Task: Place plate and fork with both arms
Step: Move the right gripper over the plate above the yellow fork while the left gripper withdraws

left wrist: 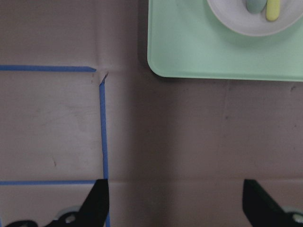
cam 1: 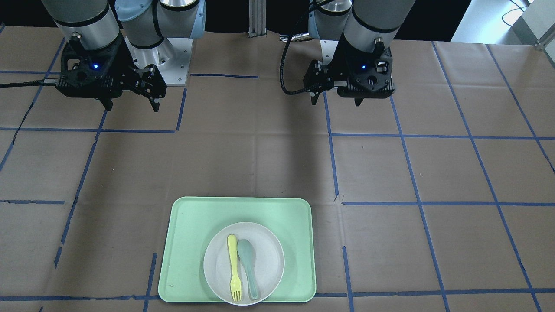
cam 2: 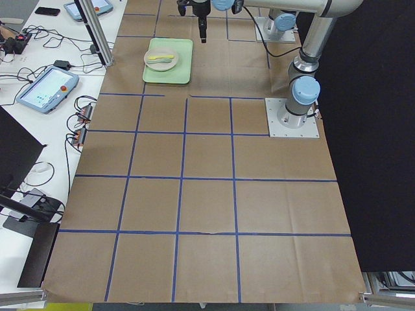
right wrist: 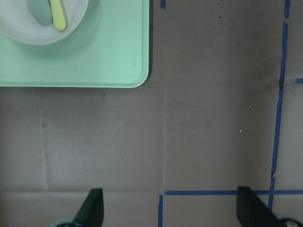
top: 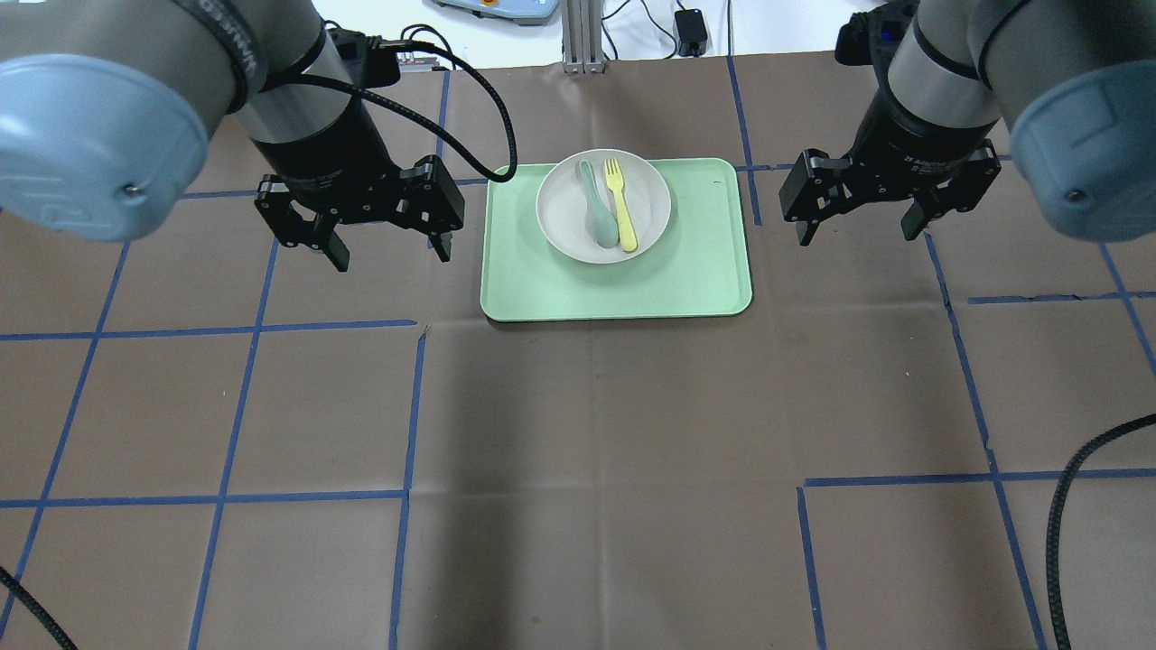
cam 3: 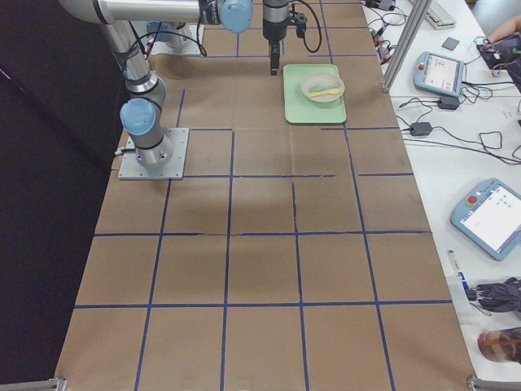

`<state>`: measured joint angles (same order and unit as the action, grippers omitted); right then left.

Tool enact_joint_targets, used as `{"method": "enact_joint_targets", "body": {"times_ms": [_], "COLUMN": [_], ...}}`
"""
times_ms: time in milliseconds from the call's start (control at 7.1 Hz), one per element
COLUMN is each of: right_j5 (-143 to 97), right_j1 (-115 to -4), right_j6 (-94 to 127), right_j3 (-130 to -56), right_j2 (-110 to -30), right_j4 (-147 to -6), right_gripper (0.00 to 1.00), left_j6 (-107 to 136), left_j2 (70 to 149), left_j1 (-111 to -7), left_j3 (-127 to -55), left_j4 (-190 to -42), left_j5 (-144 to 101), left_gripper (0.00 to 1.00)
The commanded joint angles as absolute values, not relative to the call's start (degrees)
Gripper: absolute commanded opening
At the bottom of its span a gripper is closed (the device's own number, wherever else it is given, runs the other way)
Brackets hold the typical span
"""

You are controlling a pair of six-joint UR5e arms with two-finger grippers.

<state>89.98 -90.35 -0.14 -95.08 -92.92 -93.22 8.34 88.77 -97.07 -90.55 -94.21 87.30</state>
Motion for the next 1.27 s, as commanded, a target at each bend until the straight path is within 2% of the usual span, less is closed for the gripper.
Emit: {"method": "enact_joint_targets", "body": {"times_ms": [0, 423, 1127], "right_j5": [89.82, 89.39, 90.00], "right_j1": [-90.70, -91.93, -104.22], "right_j6": [0.43, 1.40, 13.17], "right_j3": [-94.14, -88.80, -65.87], "right_j2": [-92.46, -84.59, -59.45], "right_j4": [-94.39, -98.26, -100.02], "right_gripper": [1.00, 1.00, 1.00], "left_j6": [8.17, 8.00, 5.91], "left_j2": [84.03, 83.40, 84.46], "left_j1": [-96.94, -96.50, -94.32], "left_j3": [-96.30, -97.38, -97.47], "left_j4": [-94.40, -94.92, -94.40], "left_j5": [89.73, 93.07, 92.99], "left_gripper": [1.00, 1.00, 1.00]}}
